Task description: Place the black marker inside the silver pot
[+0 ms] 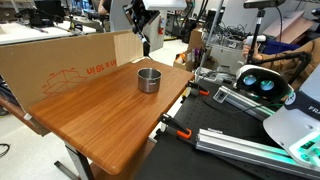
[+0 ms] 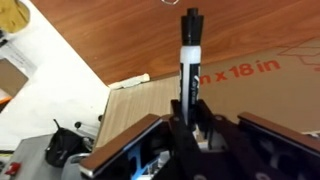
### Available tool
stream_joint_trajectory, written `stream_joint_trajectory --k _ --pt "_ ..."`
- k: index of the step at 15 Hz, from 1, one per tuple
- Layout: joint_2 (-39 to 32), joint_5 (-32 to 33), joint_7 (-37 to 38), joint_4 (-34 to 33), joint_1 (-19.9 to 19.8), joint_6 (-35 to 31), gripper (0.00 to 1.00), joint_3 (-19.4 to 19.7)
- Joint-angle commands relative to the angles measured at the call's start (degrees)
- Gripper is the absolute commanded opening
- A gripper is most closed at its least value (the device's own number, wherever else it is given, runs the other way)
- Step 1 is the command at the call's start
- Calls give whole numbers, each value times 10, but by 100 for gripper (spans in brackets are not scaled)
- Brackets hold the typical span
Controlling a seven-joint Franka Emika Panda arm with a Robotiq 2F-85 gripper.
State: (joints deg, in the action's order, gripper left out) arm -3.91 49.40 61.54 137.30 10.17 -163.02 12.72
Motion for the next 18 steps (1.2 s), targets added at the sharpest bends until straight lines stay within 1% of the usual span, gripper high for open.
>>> stream_joint_trajectory --k 1,5,8,15,18 --pt "18 80 73 26 8 -15 5 3" --pt "11 166 146 36 11 -17 5 3" --pt "3 210 191 39 10 -17 5 2" --pt "-28 279 265 39 9 -12 5 7" --pt "-45 293 286 36 9 -12 5 9"
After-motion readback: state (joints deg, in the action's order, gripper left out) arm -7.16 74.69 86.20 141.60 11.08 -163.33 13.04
